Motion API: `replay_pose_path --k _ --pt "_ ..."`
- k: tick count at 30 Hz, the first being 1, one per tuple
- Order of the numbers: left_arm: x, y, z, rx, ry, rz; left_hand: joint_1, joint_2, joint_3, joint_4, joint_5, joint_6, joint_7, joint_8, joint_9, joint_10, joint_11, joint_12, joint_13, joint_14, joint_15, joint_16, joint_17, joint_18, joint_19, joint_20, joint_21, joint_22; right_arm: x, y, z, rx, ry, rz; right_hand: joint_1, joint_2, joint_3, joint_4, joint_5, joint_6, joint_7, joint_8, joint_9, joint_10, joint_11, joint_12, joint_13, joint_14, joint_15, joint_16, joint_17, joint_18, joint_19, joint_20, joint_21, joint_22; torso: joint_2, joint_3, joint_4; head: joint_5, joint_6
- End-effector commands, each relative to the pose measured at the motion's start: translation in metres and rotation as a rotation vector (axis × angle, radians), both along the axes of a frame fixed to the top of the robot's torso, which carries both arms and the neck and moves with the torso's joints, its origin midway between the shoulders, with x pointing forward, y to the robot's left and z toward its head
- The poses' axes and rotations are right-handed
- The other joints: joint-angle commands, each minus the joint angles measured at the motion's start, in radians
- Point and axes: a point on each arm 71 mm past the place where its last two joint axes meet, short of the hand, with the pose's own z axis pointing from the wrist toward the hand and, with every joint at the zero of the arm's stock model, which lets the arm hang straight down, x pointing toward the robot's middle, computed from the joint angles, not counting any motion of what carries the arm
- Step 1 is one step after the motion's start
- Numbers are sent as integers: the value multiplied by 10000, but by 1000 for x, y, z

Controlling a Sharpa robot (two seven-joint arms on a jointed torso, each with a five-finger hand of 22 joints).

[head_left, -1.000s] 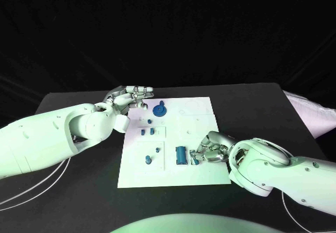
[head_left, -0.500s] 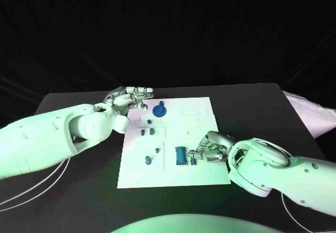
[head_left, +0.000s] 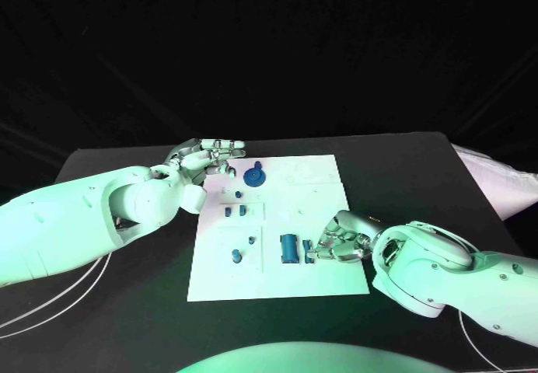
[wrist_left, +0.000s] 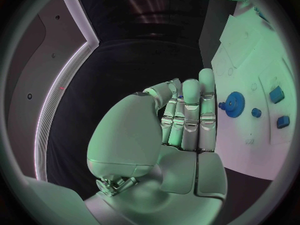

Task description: Assemble the parts on the task board

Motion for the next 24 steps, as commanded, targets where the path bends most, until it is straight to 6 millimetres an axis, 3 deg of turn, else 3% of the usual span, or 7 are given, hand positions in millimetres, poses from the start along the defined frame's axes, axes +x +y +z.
replay_pose_path --k 1,9,15,21,24 --pt "-1 -3 1 -66 -62 -247 -77 53 -6 -67 50 -76 -4 63 -13 -73 2 35 -12 -72 9 -15 -8 123 -50 9 35 17 -1 2 -1 -247 -20 423 116 39 -5 -68 -69 -65 30 38 19 2 52 -63 0 643 -72 2 410 -86 27 15 5 -7 -10 -5 -5 -12 5" --pt "0 -4 0 -49 -56 -292 -80 55 1 -73 50 -85 0 64 -14 -84 6 40 -14 -85 12 -25 -26 122 -59 11 35 20 2 3 -2 -375 -139 403 466 286 5 -282 -198 -82 16 37 44 -2 39 -79 12 645 -82 4 418 -87 30 10 6 7 -8 -16 22 -53 12" --pt "0 -4 0 -47 -64 -289 -80 55 1 -73 50 -85 0 64 -14 -84 6 40 -14 -85 12 -25 -26 122 -59 11 35 20 4 2 -2 -169 -347 267 532 391 -6 -325 -121 -113 25 21 47 -25 45 -142 -18 639 -81 -19 388 -81 15 10 -11 -25 -9 -20 7 -31 12" --pt "0 -3 0 -56 -133 -221 -154 57 -10 -53 40 -101 11 76 -13 -110 18 66 -18 -107 30 -30 -49 116 -83 25 31 27 6 -4 3 1595 -7 40 424 395 -204 -260 301 -469 184 -187 -18 -347 171 -812 -413 552 15 -287 39 -6 -177 73 -238 -446 -71 -42 -2 -25 70" --pt "0 -3 -1 -97 -180 -143 -346 45 -95 42 20 -121 9 97 -10 -142 24 106 -21 -109 59 -12 -57 109 -105 59 8 19 14 -9 10 2645 322 -203 362 368 -334 -227 346 -743 302 -358 -80 -554 271 -1235 -670 478 94 -522 -263 65 -347 135 -448 -831 -127 -64 -6 -61 187"
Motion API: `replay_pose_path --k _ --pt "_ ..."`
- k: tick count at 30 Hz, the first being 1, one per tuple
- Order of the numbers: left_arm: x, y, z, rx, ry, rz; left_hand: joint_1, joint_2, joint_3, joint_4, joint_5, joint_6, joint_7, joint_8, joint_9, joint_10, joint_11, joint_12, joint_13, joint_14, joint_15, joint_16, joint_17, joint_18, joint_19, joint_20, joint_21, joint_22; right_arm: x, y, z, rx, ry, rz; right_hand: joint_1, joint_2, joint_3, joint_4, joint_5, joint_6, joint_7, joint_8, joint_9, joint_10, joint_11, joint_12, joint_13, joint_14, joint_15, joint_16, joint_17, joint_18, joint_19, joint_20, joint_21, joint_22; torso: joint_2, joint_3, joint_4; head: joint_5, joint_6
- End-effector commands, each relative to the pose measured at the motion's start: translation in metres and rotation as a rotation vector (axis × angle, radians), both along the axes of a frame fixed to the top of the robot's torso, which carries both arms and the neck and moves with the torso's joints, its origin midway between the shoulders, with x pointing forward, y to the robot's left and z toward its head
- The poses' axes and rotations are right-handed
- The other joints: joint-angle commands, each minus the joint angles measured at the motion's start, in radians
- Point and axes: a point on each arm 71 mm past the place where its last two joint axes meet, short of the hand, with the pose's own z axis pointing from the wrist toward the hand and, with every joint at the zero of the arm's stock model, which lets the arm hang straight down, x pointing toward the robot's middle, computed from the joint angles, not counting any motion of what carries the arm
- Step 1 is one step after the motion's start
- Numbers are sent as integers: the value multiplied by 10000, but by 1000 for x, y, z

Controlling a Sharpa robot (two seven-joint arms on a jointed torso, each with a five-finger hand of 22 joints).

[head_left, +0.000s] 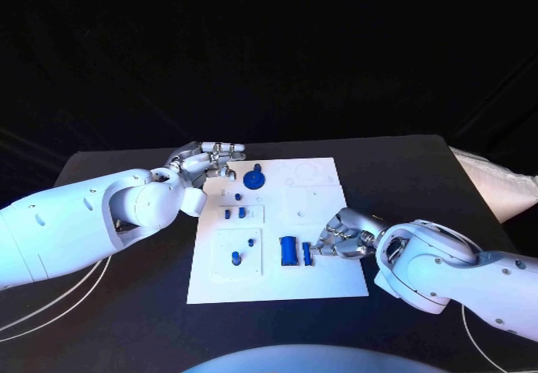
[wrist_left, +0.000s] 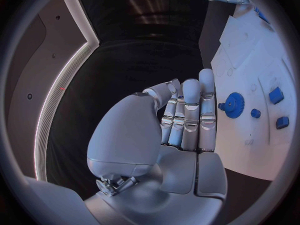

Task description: Assemble the parts on the task board

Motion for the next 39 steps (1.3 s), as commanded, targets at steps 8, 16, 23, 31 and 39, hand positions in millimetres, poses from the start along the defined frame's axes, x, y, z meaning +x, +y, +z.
replay_pose_path --k 8,16,23,31,39 --pt "1 0 -10 -208 -160 495 -761 -165 -810 444 -112 -195 -55 159 5 -246 11 242 -6 -657 115 -399 -448 119 -378 151 -488 -298 45 -17 26 5292 421 -702 663 378 32 -488 -298 -807 361 -518 -186 -1619 295 -3440 -2263 -74 321 -1929 -2197 513 -1210 251 -1712 -2758 -388 -190 -19 -106 474" --pt "9 2 -27 -214 -201 1397 -597 -1 -1216 622 -106 -368 86 348 0 -643 300 309 -201 -2777 636 -3837 -2277 16 -2383 617 -2746 -1734 101 -34 30 8043 161 -1517 1196 690 173 -954 -807 -1440 708 -871 -311 -2736 623 -5345 -4066 -1490 620 -6687 -6562 1059 -2857 512 -5134 -6895 -738 -274 -55 -138 1075" --pt "21 -1 -40 -390 -545 1908 -415 115 -1338 685 -97 -633 100 254 -45 -886 448 -285 -360 -2529 970 -6393 -3465 93 -3087 1069 -4204 -3009 135 -35 27 9230 -176 -1765 1397 785 275 -1181 -1095 -1690 1146 -1279 -758 -3594 1327 -7842 -7244 -3490 1522 -10750 -8804 995 -4246 1352 -8632 -9018 -904 -240 -34 -156 1486" --pt "21 -2 -47 -135 -215 1781 -4883 1012 -2606 694 -440 -3800 -608 -381 -723 -4084 -62 -1421 -982 -5655 660 -8317 -4470 -513 -5990 450 -5549 -5127 145 -37 21 8503 -353 -2303 -3210 427 0 -1951 -1584 -4694 549 -2062 -1825 -6697 1020 -8889 -10009 -7090 823 -12766 -11122 477 -7279 1036 -11440 -10636 -910 -228 1 -152 1581" --pt "10 -10 -44 262 -582 2261 -7386 1012 -3281 694 -1193 -5545 -980 -1351 -723 -5864 -363 -1840 -982 -7411 -236 -8840 -4787 -733 -7470 -5 -5948 -5938 132 -29 19 9143 -773 -2939 -5787 427 0 -1951 -2499 -6447 185 -2062 -2180 -8643 57 -9827 -10539 -9186 823 -13074 -11652 202 -9185 669 -12112 -10926 -1383 -174 391 -127 1925"
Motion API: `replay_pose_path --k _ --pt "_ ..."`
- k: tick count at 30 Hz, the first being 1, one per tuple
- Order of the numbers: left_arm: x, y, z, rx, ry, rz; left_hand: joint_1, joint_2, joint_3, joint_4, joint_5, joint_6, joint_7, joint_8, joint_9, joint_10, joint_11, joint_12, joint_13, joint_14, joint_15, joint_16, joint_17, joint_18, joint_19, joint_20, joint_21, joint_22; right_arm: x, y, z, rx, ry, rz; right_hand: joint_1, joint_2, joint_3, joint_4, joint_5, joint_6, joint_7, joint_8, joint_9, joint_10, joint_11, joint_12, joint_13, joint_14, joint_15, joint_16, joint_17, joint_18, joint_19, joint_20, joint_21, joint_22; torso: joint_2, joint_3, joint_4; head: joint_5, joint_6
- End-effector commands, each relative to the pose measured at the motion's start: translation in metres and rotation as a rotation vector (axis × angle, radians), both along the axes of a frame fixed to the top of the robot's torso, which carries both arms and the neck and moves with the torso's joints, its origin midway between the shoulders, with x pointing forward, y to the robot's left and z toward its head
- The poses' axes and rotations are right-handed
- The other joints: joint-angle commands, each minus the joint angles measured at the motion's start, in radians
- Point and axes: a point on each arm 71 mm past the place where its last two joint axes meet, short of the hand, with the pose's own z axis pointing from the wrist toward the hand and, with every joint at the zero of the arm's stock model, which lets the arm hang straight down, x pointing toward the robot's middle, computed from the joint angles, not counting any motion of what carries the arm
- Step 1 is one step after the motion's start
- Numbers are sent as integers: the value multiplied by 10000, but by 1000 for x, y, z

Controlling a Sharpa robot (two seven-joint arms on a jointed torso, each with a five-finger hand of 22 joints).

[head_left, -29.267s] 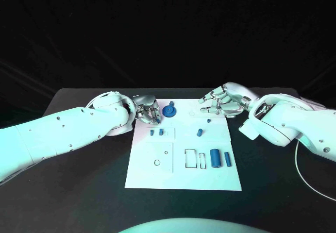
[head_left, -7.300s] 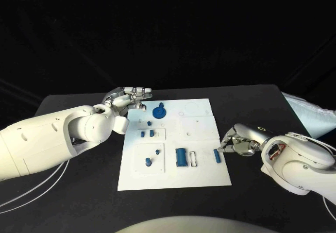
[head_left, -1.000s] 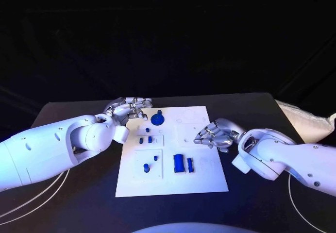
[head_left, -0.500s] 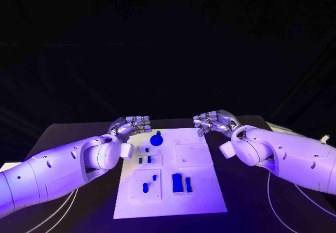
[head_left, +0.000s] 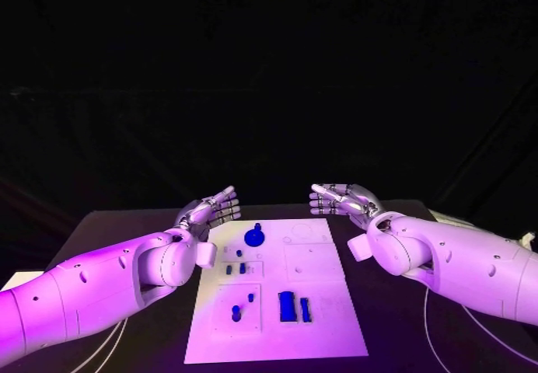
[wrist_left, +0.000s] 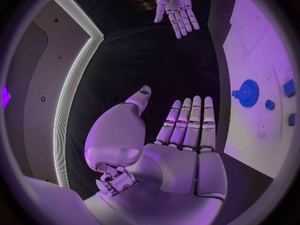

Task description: Assemble the parts on the task board

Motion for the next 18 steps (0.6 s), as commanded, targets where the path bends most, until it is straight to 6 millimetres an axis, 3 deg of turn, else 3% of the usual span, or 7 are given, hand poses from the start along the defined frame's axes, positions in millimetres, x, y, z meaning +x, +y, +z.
replay_pose_path --k 1,3,6,7,8,12,18 --pt "-6 -2 5 567 -534 671 -2987 176 -809 -9 -399 -2097 -448 -976 -141 -2139 -360 -502 -129 -2108 -791 -616 -375 -420 -1777 -544 -476 -967 -7 3 2 504 -348 -950 -3024 -112 -121 -71 -837 -2061 -417 -169 -410 -2301 -969 -889 -598 -2497 -185 -348 -609 -415 -2249 -429 -771 -1003 -335 40 274 19 194" --pt "-12 -6 7 764 -707 893 -3469 176 -934 -9 -399 -2437 -518 -976 -141 -2484 -1104 -582 -129 -2449 -791 -721 -436 -525 -2062 -631 -548 -1122 -14 7 1 737 -389 -1309 -3498 -112 -121 -71 -837 -2386 -483 -169 -478 -2662 -969 -889 -692 -2885 -185 -1069 -705 -523 -2605 -495 -894 -1003 -378 45 310 22 226" --pt "-22 -11 10 1083 -1003 1247 -4045 176 -1089 -9 -399 -2841 -604 -976 -141 -2896 -1104 -681 -129 -2856 -791 -831 -1148 -541 -2405 -736 -642 -1310 -25 12 0 1070 -419 -1919 -4093 -112 -121 -71 -837 -2793 -565 -169 -558 -3122 -969 -889 -810 -3377 -185 -1069 -823 -523 -3048 -580 -1043 -1003 -385 46 315 22 231" --pt "-24 -12 11 1174 -1092 1349 -4242 176 -1145 -9 -399 -2979 -634 -976 -141 -3037 -1104 -706 -129 -2993 -791 -880 -1148 -627 -2525 -770 -675 -1372 -29 14 0 1154 -419 -2101 -4295 -112 -121 -71 -837 -2930 -1272 -169 -1261 -3271 -969 -889 -849 -3543 -185 -1069 -864 -554 -3199 -608 -1096 -1003 -385 46 315 22 231" --pt "-27 -13 12 1262 -1180 1447 -4430 176 -1194 -9 -399 -3108 -1359 -976 -141 -3175 -1104 -744 -129 -3126 -791 -912 -1148 -630 -2636 -806 -704 -1434 -32 15 -1 1229 -415 -2280 -4488 -112 -121 -71 -837 -3063 -1272 -169 -1261 -3419 -969 -889 -887 -3700 -185 -1069 -904 -630 -3343 -1309 -1145 -1003 -385 46 315 22 231" --pt "-37 -18 16 1550 -1479 1768 -5197 176 -1404 -9 -399 -3652 -1359 -976 -141 -3722 -1104 -1528 -129 -3669 -791 -1074 -1148 -1394 -3096 -943 -1452 -1682 -45 20 -2 1430 -374 -2868 -5259 -112 -121 -71 -837 -3588 -1272 -169 -1261 -4011 -969 -889 -1041 -4338 -185 -1069 -1057 -633 -3917 -1309 -1341 -1003 -385 46 315 22 231" --pt "-42 -20 19 1703 -1644 1938 -6093 176 -1644 -9 -399 -4276 -1359 -976 -141 -4366 -1104 -1528 -129 -4303 -791 -1884 -1148 -1394 -3601 -1661 -1452 -1972 -52 22 -2 1516 -329 -3226 -6175 -112 -121 -71 -837 -4211 -1272 -169 -1261 -4709 -969 -889 -1827 -5094 -185 -1069 -1858 -1383 -4597 -1309 -1580 -1003 -385 46 315 22 231"
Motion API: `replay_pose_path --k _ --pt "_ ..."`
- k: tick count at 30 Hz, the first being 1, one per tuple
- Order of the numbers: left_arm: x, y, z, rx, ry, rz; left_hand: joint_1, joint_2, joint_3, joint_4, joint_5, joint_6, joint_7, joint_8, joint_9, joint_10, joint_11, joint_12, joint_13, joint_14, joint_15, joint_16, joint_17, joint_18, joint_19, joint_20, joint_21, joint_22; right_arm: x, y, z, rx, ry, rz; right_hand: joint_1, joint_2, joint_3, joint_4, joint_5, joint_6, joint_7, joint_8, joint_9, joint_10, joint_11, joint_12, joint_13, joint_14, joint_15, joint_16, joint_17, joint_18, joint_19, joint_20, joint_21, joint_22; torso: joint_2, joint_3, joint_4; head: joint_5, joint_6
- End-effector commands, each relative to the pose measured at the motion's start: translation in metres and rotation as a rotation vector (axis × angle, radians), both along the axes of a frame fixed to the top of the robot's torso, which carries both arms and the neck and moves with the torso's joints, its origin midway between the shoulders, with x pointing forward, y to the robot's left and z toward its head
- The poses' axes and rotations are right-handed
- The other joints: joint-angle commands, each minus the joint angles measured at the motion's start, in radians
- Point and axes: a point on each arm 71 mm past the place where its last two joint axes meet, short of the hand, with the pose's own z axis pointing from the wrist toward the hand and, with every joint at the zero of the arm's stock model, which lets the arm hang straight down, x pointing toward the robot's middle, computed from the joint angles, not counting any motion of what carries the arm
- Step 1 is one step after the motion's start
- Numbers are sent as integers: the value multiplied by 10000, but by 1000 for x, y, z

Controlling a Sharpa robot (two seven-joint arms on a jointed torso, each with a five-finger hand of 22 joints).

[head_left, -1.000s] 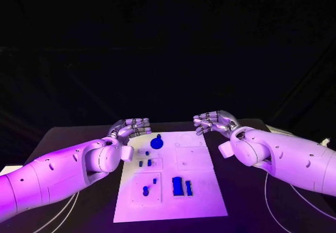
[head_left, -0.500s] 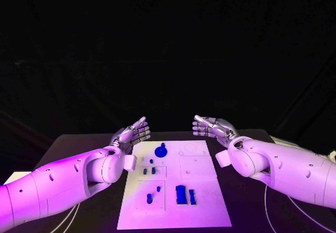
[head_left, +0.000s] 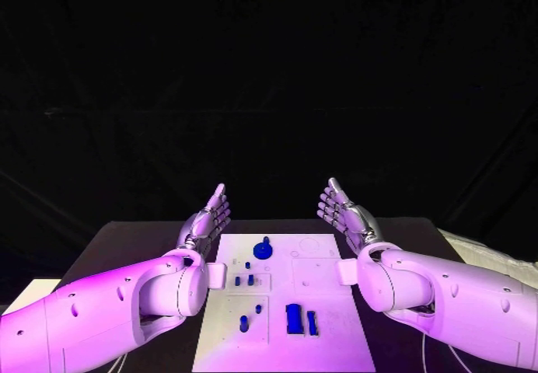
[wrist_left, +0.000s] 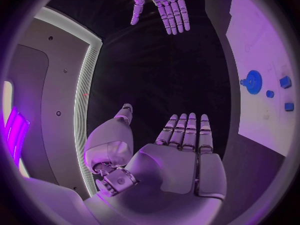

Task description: Assemble the parts on the task board

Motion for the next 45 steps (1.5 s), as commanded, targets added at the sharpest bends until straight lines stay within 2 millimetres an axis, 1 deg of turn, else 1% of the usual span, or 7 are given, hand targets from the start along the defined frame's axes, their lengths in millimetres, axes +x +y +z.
replay_pose_path --k 1,5,25,27,29,34,45 --pt "-1 2 6 564 -761 548 -1391 8 -368 -7 -70 -979 -210 -109 -21 -994 -99 -343 -16 -974 -38 -788 -113 -536 -841 -440 -284 -450 -2 -6 2 -11 -219 -991 -1410 -5 -45 2 -90 -963 -166 -72 -164 -1070 -60 -81 -676 -1160 -12 -122 -726 -557 -1049 -185 -357 -67 -7 1 4 0 1" --pt "-1 2 6 564 -761 548 -1846 8 -1172 -7 -70 -1301 -210 -109 -21 -1321 -99 -343 -16 -1296 -38 -788 -113 -536 -1125 -440 -284 -598 -2 -6 2 -11 -219 -991 -1862 -5 -45 2 -90 -1272 -166 -72 -164 -1415 -60 -81 -676 -1533 -12 -122 -726 -557 -1388 -185 -1113 -67 -7 1 4 0 1" --pt "-1 2 6 564 -761 548 -3203 8 -1172 -7 -70 -2235 -210 -109 -21 -2299 -99 -343 -16 -2239 -38 -788 -113 -536 -2618 -440 -284 -1404 -2 -6 2 -11 -219 -991 -3223 -5 -45 2 -90 -2179 -166 -72 -164 -2454 -60 -81 -676 -2655 -12 -122 -726 -557 -2398 -185 -1113 -67 -7 1 4 0 1" --pt "-1 2 6 564 -761 548 -3317 8 -1172 -7 -70 -2314 -210 -109 -21 -2375 -99 -343 -16 -2313 -38 -788 -113 -536 -2618 -440 -284 -1404 -2 -6 2 -11 -219 -991 -4372 -5 -45 2 -90 -2980 -166 -72 -164 -3326 -60 -81 -676 -3598 -12 -122 -726 -557 -3252 -185 -1113 -67 -7 1 4 0 1" --pt "-1 2 6 564 -761 548 -3372 8 -1172 -7 -70 -3047 -210 -109 -21 -3112 -99 -343 -16 -3055 -38 -788 -113 -536 -2618 -440 -284 -1404 -2 -6 2 -11 -219 -991 -4372 -5 -45 2 -90 -2980 -166 -72 -164 -3326 -60 -81 -676 -3598 -12 -122 -726 -557 -3252 -185 -1113 -67 -7 1 4 0 1" --pt "-1 2 6 564 -761 548 -4342 8 -1172 -7 -70 -3047 -210 -109 -21 -3112 -99 -343 -16 -3055 -38 -788 -113 -536 -2618 -440 -284 -1404 -2 -6 2 -11 -219 -991 -4372 -5 -45 2 -90 -2980 -166 -72 -164 -3326 -60 -81 -676 -3598 -12 -122 -726 -557 -3252 -185 -1113 -67 -7 1 4 0 1" --pt "-1 2 6 564 -761 548 -4342 8 -1172 -7 -70 -3047 -210 -109 -21 -3112 -99 -343 -16 -3055 -38 -788 -113 -536 -2618 -440 -284 -1404 -2 -6 2 -11 -219 -991 -4372 -5 -45 2 -90 -2980 -166 -72 -164 -3326 -60 -81 -676 -3598 -12 -122 -726 -557 -3252 -185 -1113 -67 -7 1 4 0 1"
